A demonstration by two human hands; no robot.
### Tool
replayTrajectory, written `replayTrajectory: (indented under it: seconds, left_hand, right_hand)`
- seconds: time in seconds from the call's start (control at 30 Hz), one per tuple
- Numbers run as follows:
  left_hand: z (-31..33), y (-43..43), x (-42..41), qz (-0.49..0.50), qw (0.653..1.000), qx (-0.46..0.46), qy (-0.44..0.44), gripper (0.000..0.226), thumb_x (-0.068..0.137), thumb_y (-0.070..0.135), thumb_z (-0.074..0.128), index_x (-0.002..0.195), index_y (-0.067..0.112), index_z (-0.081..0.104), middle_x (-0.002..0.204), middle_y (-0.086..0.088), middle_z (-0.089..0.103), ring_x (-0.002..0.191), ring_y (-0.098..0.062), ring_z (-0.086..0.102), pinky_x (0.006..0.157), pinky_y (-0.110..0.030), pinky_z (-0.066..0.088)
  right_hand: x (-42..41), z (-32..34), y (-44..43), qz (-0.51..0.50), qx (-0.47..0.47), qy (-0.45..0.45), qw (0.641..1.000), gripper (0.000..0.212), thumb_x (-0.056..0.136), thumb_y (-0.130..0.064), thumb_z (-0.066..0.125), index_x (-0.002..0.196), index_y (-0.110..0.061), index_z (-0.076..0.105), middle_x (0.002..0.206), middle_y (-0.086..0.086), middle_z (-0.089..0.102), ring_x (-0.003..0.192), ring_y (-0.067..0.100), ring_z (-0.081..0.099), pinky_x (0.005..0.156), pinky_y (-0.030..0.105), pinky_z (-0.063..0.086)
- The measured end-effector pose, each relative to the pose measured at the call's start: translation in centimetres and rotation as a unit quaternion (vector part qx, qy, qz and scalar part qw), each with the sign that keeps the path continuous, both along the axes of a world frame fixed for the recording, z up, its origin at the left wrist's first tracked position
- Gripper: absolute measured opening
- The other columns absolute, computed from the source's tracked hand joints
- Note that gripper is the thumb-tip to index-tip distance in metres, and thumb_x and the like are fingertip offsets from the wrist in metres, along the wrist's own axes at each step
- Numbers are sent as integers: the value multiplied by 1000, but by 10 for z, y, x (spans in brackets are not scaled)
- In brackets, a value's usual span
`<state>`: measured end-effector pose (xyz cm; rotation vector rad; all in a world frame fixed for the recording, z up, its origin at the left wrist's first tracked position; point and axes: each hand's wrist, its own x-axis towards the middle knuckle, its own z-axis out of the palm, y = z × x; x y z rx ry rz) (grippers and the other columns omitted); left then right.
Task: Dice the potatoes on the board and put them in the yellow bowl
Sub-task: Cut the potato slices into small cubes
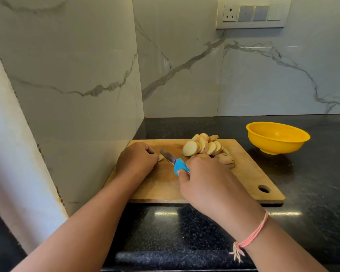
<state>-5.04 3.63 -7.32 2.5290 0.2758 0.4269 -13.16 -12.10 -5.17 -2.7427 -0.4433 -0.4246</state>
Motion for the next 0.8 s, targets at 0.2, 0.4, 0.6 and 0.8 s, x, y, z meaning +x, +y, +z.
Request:
replayTrajectory:
  seconds: [0.2, 0.4, 0.6, 0.8]
  left_hand:
    - [2, -1, 1, 9, 1000, -3, 12, 14, 89, 31, 63, 79, 22, 67, 79, 5, 64, 76, -14, 61, 69, -27, 50]
    - [8, 0, -2, -19, 999, -39, 28, 11, 89, 23, 63, 85, 17, 72, 85, 1, 68, 65, -11, 56, 63, -25, 47]
    - [6, -1, -4, -21, 999, -36, 16, 12, 89, 23, 63, 82, 18, 72, 84, 7, 65, 73, -9, 57, 71, -28, 49]
    - [4, 2, 0, -24, 999, -36, 13, 10, 88, 26, 65, 82, 22, 72, 78, 12, 59, 75, -7, 55, 74, -28, 48]
  right_hand:
    - [-2, 2, 3, 6, -32, 7, 999, 33, 99, -37, 36, 120, -17, 52, 84, -3, 43, 75, 13, 42, 46, 20, 21]
    - [-2, 6, 10, 18, -66, 4, 998, 19, 98, -29, 44, 109, -17, 54, 69, -4, 37, 65, 13, 42, 46, 22, 27]
    - [-6, 9, 12, 43, -103, 12, 994, 18, 98, -25, 46, 112, -16, 53, 68, -4, 32, 72, 15, 45, 48, 22, 29]
    - [-21, 14, -7, 56, -113, 52, 991, 24, 97, -31, 47, 118, -20, 49, 73, -6, 36, 79, 13, 49, 63, 25, 39]
